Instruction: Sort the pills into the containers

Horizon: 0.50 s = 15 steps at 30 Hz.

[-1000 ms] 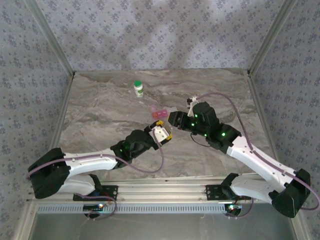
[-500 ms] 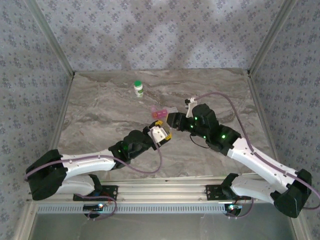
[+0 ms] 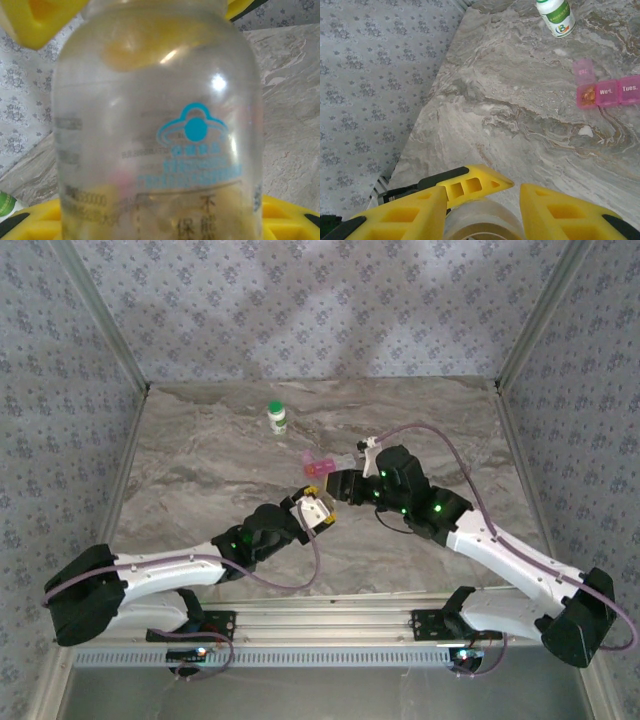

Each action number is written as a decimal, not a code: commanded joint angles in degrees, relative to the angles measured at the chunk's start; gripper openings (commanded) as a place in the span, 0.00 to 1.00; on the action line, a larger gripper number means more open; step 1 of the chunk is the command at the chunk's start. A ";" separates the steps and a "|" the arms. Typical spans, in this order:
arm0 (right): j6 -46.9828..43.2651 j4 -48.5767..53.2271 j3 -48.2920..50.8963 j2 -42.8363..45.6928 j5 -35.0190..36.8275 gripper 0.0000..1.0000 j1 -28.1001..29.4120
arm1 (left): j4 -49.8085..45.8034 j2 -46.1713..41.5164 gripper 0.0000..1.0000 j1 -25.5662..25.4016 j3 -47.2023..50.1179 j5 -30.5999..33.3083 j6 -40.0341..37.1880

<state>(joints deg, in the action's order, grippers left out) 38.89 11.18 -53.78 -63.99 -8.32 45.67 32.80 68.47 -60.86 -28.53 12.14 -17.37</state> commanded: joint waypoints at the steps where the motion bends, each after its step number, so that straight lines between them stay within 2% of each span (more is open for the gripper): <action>1: -1.97 2.11 0.89 -1.56 -6.79 0.25 1.65 | 14.25 -2.86 0.00 -3.56 -4.56 -13.43 -4.50; 9: 1.36 -1.55 3.24 3.96 -2.59 0.27 0.04 | 13.09 -3.47 0.00 -3.60 -4.25 -13.79 -3.35; 15: -0.84 0.82 0.08 2.63 -5.79 0.32 -0.75 | 11.50 -3.17 0.00 -3.61 -4.87 -16.41 -3.12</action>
<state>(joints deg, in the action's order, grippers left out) 39.05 11.25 -52.34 -58.74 -10.50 44.84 34.50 67.48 -61.19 -28.62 7.55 -17.50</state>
